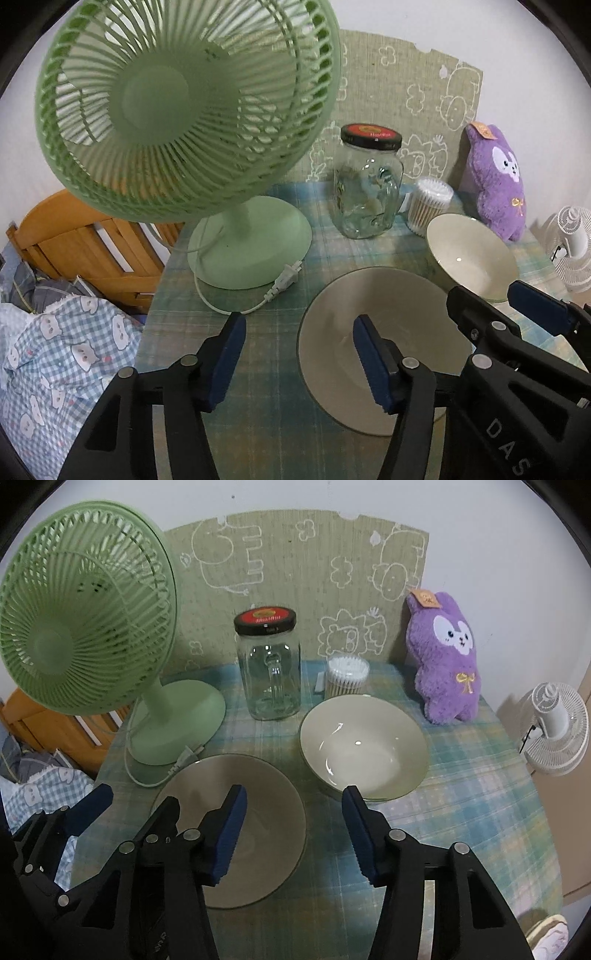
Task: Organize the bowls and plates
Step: 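Position both grippers around the rim of the second grey plate, then close both grippers on the rim of the second grey plate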
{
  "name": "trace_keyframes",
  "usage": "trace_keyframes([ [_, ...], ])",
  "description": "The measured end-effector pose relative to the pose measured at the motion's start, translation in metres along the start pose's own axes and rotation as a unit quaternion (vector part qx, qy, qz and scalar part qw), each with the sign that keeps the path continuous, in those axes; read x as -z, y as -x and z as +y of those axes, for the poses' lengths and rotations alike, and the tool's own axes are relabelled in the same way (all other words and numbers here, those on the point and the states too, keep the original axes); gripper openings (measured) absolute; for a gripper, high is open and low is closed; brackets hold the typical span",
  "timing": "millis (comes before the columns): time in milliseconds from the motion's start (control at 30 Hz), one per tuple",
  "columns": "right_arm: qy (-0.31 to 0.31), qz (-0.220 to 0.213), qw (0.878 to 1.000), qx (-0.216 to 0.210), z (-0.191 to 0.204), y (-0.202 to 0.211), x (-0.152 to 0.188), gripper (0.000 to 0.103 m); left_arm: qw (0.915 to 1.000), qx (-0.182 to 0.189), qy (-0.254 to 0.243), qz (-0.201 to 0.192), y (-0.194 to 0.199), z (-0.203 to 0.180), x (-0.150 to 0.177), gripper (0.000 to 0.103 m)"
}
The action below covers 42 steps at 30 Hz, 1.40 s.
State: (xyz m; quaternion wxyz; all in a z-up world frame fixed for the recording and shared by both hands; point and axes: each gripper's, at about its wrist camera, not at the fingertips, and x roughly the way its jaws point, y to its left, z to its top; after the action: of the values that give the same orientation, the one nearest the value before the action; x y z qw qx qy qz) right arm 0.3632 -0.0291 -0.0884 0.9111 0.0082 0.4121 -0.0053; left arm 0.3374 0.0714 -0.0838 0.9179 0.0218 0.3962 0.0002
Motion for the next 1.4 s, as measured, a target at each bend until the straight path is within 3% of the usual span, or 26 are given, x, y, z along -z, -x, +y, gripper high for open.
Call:
trace_keyframes([
  [133,0.002,0.004,1.000,0.001,0.002,-0.011,0.000,0.055,0.9999,0.011,0.000,-0.002,-0.009,0.000,0.003,0.046],
  [233,0.005,0.007,1.000,0.003,0.003,-0.018,0.001,0.050,0.9999,0.010,-0.009,-0.004,-0.014,-0.004,0.005,0.046],
  [533,-0.003,0.022,1.000,0.002,0.001,-0.037,0.004,0.047,0.9996,0.019,-0.009,0.016,-0.031,-0.005,0.006,0.040],
  [633,-0.005,0.026,1.000,0.004,0.001,-0.041,0.005,0.040,0.9995,0.020,-0.008,0.022,-0.035,-0.006,0.007,0.034],
  [700,-0.005,0.028,1.000,0.007,0.000,-0.043,0.005,0.026,0.9995,0.017,-0.008,0.025,-0.036,-0.006,0.008,0.023],
  [767,-0.006,0.032,0.999,0.006,0.000,-0.046,0.006,0.025,0.9996,0.013,-0.011,0.024,-0.036,-0.007,0.008,0.019],
  [1400,-0.014,0.038,0.999,0.013,0.000,-0.046,0.006,0.020,0.9993,0.008,-0.015,0.034,-0.036,-0.005,0.008,0.015],
])
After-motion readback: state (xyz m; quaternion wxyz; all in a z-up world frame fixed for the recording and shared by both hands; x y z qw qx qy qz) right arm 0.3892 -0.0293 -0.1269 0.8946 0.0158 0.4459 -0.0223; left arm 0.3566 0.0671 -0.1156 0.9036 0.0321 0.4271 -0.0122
